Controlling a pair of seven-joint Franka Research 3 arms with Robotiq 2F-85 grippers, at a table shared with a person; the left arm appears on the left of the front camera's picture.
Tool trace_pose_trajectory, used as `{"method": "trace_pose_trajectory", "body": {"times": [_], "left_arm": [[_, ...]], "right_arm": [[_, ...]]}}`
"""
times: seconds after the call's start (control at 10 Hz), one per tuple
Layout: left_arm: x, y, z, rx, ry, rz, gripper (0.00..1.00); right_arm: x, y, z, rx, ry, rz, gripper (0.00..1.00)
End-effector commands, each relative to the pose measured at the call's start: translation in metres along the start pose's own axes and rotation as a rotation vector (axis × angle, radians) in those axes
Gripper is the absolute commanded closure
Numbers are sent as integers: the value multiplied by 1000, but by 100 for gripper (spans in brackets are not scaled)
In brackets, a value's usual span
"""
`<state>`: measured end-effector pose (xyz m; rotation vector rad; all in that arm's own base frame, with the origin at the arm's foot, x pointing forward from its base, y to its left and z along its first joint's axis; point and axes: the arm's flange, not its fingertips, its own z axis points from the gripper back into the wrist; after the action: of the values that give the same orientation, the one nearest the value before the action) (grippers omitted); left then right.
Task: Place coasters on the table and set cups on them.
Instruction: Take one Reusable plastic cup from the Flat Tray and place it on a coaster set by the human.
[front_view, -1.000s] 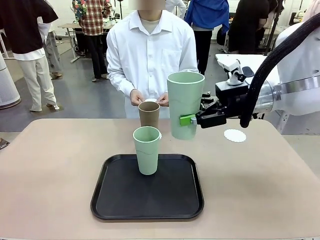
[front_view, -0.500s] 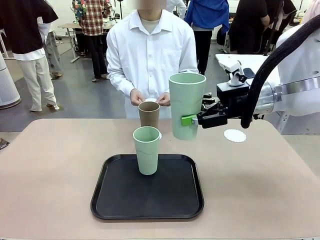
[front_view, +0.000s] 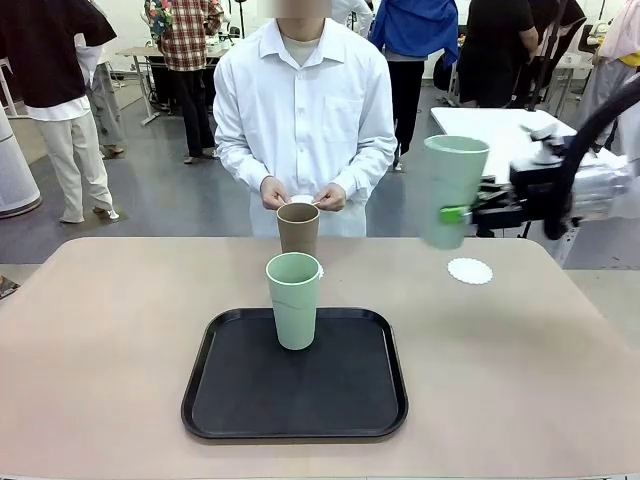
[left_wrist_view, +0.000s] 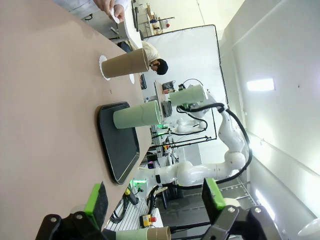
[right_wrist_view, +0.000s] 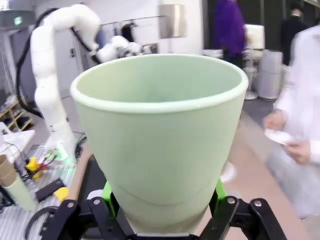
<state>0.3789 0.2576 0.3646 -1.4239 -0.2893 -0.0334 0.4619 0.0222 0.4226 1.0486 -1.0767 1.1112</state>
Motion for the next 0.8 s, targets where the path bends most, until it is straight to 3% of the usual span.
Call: {"method": "trace_pose_trajectory", "body": {"times": [0.0,0.3,0.7], "left_arm": [[0,-2,1,-10,-3,-13,0],[0,-2,1,-10,-3,-13,0],[0,-2,1,-10,-3,-13,0]], "right_arm": [[3,-48,35,-63,-45,24,17],[3,-82,93,-198,-30,15,17],[-1,-102,104,-263,-11,-4,17]]}}
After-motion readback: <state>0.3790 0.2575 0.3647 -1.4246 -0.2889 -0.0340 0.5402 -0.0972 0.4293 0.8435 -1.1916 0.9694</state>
